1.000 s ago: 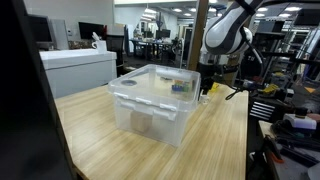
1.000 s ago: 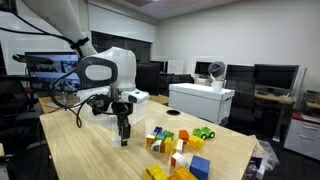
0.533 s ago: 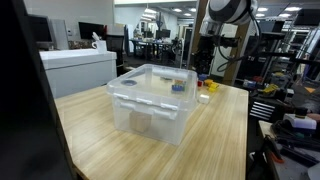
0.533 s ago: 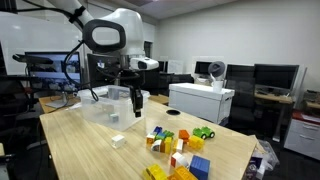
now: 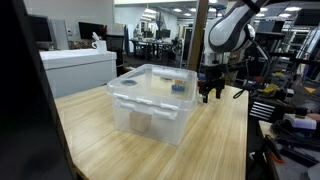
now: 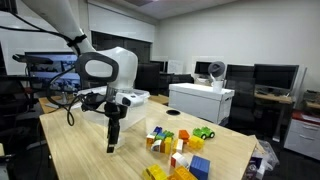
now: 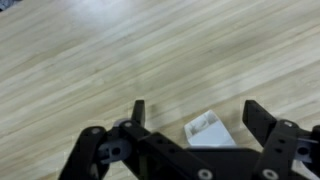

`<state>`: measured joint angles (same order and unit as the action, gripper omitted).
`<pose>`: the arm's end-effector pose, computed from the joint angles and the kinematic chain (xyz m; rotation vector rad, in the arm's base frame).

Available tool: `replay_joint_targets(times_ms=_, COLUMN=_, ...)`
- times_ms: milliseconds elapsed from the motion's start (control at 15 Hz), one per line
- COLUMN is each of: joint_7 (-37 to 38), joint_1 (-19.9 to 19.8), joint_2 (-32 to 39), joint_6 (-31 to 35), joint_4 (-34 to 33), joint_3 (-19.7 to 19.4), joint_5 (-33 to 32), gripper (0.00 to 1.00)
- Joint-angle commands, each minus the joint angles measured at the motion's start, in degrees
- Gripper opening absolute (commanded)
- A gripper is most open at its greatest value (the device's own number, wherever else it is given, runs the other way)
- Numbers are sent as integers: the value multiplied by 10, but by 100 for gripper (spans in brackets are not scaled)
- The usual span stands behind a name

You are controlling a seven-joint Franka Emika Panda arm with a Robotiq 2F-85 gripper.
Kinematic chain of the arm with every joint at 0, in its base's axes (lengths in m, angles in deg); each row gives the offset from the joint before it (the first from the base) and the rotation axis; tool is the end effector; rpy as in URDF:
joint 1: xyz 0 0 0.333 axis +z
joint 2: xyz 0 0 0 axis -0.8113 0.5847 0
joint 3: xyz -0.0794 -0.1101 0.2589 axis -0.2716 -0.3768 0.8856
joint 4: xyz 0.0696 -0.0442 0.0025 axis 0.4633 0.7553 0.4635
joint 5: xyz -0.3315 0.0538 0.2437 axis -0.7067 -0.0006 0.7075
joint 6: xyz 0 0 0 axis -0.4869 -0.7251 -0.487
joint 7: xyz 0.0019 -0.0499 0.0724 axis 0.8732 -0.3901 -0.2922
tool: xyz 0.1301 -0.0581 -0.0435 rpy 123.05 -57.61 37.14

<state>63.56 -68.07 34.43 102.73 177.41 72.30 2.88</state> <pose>0.3979 -0.2145 0.1447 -2.9815 0.8844 0.3183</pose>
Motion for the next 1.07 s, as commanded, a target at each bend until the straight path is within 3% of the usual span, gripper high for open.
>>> replay_joint_targets(times_ms=0, joint_7=-19, joint_1=6, joint_2=23, joint_6=33, joint_4=-30, joint_3=12, joint_5=23, gripper=100)
replay_joint_targets(times_ms=200, joint_7=-21, joint_1=9, joint_2=38, joint_6=55, joint_4=-48, joint_3=23, joint_5=43, gripper=100)
replay_joint_targets(times_ms=267, joint_7=-27, joint_1=7, joint_2=43, joint_6=57, joint_4=-52, joint_3=27, joint_5=52, gripper=75)
replay_joint_targets(times_ms=467, joint_7=-14, joint_1=5, joint_2=55, joint_6=48, joint_4=-61, joint_3=23, joint_5=52, gripper=53)
replay_joint_targets(times_ms=600, joint_7=11, joint_1=5, joint_2=45, joint_6=12, joint_4=-63, joint_3=6, joint_5=31, gripper=25)
replay_joint_targets(times_ms=667, joint_7=16, joint_1=4, joint_2=38, joint_6=6, joint_4=-64, joint_3=2, joint_5=29, gripper=18)
replay_joint_targets(times_ms=733, joint_7=20, joint_1=0, joint_2=26, joint_6=-8, joint_4=-68, joint_3=-5, joint_5=29, gripper=13)
replay_joint_targets(times_ms=1000, joint_7=24, joint_1=-17, joint_2=-60, joint_6=-42, joint_4=-120, joint_3=-31, joint_5=56, gripper=13)
